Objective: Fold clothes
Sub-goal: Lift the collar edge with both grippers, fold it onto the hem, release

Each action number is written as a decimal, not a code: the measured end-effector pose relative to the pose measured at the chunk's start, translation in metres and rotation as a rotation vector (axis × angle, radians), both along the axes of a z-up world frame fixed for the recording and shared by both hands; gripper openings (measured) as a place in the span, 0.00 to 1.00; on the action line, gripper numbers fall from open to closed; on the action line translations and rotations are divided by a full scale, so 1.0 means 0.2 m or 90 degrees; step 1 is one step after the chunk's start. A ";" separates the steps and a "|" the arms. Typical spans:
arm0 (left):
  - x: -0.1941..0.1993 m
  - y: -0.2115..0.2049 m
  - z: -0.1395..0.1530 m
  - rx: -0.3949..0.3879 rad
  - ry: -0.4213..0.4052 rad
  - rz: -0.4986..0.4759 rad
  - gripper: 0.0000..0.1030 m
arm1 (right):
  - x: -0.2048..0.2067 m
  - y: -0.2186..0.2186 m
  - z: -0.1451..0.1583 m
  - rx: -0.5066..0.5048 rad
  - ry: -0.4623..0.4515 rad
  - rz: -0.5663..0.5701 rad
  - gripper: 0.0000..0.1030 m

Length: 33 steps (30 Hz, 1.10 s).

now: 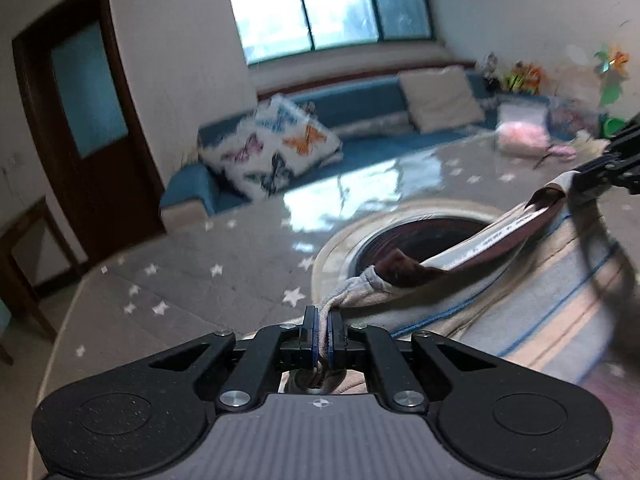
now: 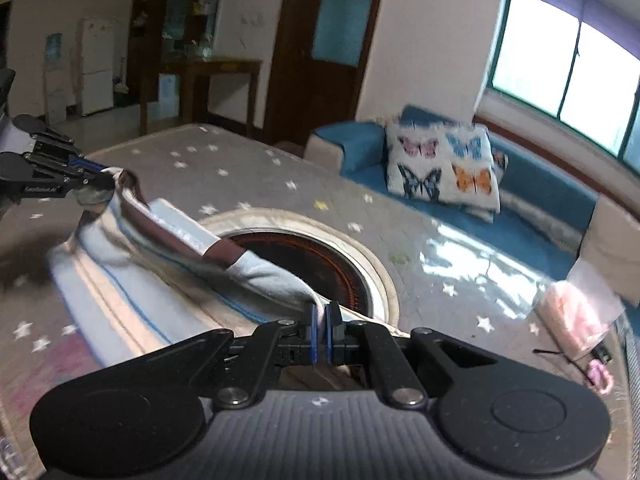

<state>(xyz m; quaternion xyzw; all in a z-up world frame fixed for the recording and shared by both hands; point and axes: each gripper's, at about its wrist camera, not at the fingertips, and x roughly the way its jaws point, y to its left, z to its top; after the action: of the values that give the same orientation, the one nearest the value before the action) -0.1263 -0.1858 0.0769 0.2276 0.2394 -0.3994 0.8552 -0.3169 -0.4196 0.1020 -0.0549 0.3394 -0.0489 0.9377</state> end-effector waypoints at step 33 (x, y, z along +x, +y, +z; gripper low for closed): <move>0.29 -0.28 -0.22 -0.004 0.174 0.010 0.07 | 0.47 -0.17 -0.47 0.195 0.025 -0.105 0.09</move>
<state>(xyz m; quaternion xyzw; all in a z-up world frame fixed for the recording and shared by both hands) -0.0687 -0.2419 0.0319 0.1666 0.3545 -0.4211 0.8181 -0.2224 -0.4538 0.0090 0.1159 0.3645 -0.0725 0.9211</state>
